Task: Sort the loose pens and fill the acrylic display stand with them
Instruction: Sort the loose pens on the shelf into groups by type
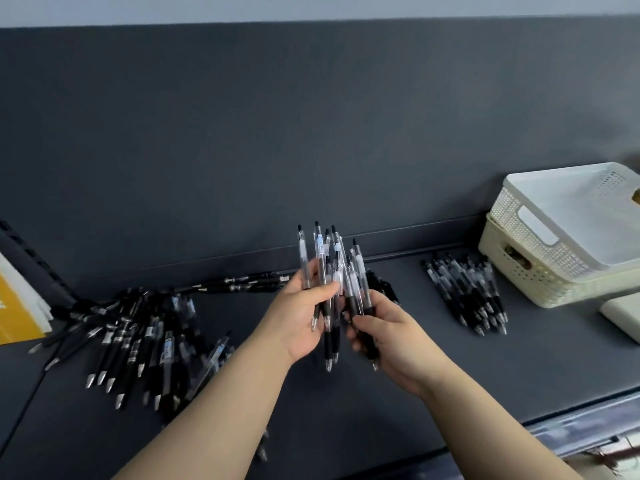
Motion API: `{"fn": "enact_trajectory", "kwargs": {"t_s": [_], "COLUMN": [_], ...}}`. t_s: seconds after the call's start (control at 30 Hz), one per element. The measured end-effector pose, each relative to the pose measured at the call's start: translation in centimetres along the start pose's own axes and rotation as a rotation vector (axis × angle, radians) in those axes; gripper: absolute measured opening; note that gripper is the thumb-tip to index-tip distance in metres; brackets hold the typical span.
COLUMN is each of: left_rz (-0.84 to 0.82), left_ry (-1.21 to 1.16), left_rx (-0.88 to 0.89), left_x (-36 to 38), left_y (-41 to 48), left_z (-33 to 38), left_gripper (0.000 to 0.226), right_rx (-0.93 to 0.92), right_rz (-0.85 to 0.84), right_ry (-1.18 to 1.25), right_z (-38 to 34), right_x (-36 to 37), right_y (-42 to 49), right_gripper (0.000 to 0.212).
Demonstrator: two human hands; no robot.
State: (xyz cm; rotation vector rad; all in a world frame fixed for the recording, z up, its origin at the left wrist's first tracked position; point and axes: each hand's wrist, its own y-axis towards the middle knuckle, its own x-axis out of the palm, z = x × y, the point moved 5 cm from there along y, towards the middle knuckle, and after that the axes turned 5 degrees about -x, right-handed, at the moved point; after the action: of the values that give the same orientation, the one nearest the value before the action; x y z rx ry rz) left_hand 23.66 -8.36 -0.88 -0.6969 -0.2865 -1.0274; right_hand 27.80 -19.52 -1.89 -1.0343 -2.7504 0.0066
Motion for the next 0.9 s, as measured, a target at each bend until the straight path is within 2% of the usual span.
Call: {"fn": "enact_trajectory", "kwargs": {"t_s": [0.17,0.3,0.43,0.7,0.8,0.9], "left_rz": [-0.001,-0.004,-0.016,0.034,0.094,0.164], "left_ry": [0.007,-0.042,-0.034,0.057,0.060,0.104], "left_rx": [0.003,0.001,-0.013,-0.048,-0.081,-0.087], "left_x": [3.1,5.1,6.8,11.5,14.1,16.0], "left_y": [0.5,0.9,1.2,2.7,4.4,6.7], "left_z": [-1.4,-2.8,-4.1,-7.2,-8.8,-10.3], "left_gripper": [0.046,0.044,0.043,0.027,0.029,0.029], "right_rx": [-0.045,-0.151,-0.158,-0.138,-0.082,-0.068], "right_rz": [0.093,0.145,0.164,0.129,0.204,0.285], "right_ry": [-0.244,-0.377,-0.536,-0.572,-0.787,-1.071], "right_z": [-0.2,-0.9,-1.1,-2.3,-3.3,-4.2], "right_x": [-2.4,-4.3,-6.2,-11.6,-15.0,-18.3], "right_y": [-0.3,-0.6,-1.2,-1.8,-1.6,-0.8], "right_gripper": [0.017,0.021,0.017,0.024,0.008,0.020]}}
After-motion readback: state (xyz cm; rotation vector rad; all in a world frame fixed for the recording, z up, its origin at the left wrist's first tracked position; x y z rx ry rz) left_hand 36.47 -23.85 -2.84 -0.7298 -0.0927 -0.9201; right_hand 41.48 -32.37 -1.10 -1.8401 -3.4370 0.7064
